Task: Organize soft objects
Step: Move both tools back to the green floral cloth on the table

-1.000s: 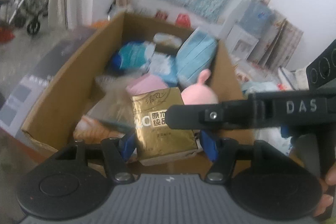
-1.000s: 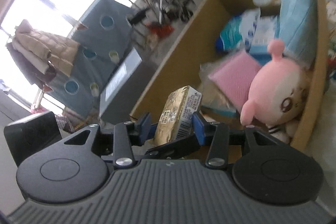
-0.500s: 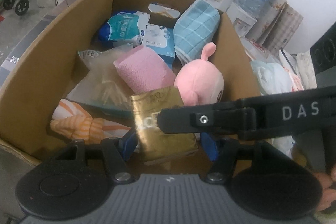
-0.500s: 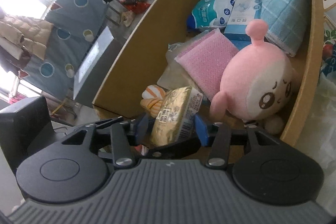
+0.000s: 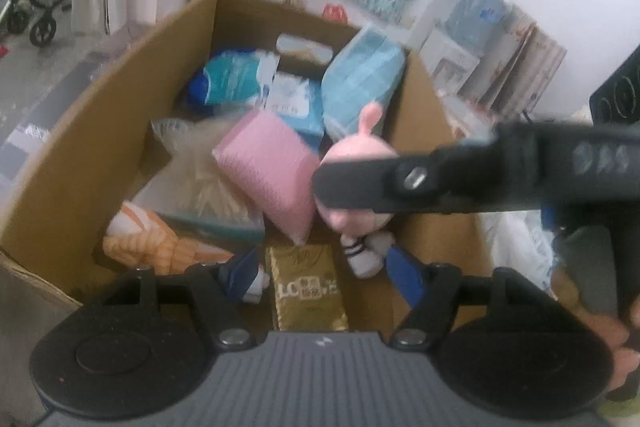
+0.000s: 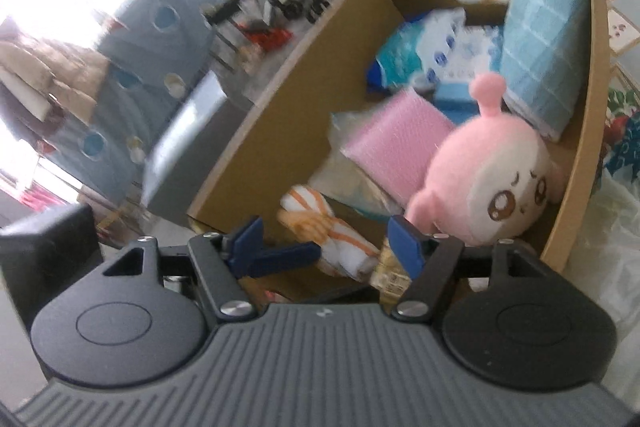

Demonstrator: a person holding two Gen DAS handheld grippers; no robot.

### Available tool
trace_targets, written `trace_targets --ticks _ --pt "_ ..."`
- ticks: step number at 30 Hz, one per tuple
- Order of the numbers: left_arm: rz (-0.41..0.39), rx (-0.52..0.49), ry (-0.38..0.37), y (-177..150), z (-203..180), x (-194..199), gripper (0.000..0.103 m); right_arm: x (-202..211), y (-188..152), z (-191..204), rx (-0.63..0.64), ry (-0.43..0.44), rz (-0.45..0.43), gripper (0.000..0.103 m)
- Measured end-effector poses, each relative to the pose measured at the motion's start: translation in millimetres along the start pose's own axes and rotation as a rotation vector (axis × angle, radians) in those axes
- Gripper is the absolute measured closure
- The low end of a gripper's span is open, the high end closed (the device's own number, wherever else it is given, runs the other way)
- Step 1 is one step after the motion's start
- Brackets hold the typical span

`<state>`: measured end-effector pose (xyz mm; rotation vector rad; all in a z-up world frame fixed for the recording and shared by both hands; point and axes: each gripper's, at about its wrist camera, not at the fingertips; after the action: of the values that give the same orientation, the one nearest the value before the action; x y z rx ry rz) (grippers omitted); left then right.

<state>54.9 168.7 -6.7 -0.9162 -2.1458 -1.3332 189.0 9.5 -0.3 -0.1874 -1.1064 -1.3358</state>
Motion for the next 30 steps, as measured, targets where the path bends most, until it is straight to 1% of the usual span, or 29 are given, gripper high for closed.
trace_targets --ticks 3,4,5,8,10,12,15,18,20,22,25,27,28,29,30 --pt "-0.084 -0.047 0.007 -4 -15 16 0.024 28 -2 -4 -0.031 0.08 -0.102 0.03" --pt "-0.121 -0.074 0.007 -7 -22 21 0.023 38 -5 -7 -0.046 0.107 -0.136 0.028" --pt "-0.157 -0.101 0.009 -11 -30 27 0.02 49 -10 -11 -0.061 0.142 -0.174 0.025" --pt "-0.242 -0.191 0.001 -23 -57 35 0.015 83 -35 -30 -0.121 0.229 -0.288 0.023" --pt "-0.272 -0.254 -0.026 -32 -80 33 0.013 104 -58 -47 -0.163 0.252 -0.352 0.022" --pt "-0.271 -0.311 -0.081 -41 -106 26 0.013 127 -82 -67 -0.196 0.251 -0.417 0.022" --pt "-0.247 -0.405 -0.172 -56 -146 7 0.012 165 -122 -99 -0.253 0.183 -0.526 0.021" --pt "-0.188 -0.482 -0.246 -70 -183 -22 0.012 202 -168 -134 -0.333 0.058 -0.636 0.02" --pt "-0.138 -0.532 -0.283 -79 -208 -45 0.013 220 -191 -154 -0.392 -0.016 -0.688 0.019" --pt "-0.11 -0.58 -0.295 -89 -227 -65 0.014 234 -206 -169 -0.434 -0.088 -0.722 0.019" --pt "-0.09 -0.644 -0.287 -105 -250 -92 0.018 245 -205 -189 -0.442 -0.225 -0.723 0.022" --pt "-0.083 -0.667 -0.268 -113 -260 -107 0.023 244 -190 -200 -0.412 -0.297 -0.685 0.03" --pt "-0.079 -0.667 -0.261 -116 -262 -114 0.024 243 -183 -205 -0.397 -0.325 -0.655 0.036" --pt "-0.072 -0.663 -0.252 -120 -264 -118 0.028 239 -173 -212 -0.379 -0.349 -0.621 0.047" --pt "-0.062 -0.656 -0.246 -121 -257 -122 0.03 233 -160 -219 -0.369 -0.377 -0.581 0.054"
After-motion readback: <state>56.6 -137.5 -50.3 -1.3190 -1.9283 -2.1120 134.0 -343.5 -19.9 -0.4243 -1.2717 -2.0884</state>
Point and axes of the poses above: each gripper's, at about its wrist camera, not at the fingertips, and x roughly against the way its jaws point, z to its left, y to its top, and after that the axes turned 9 degrees about -y, right-handed
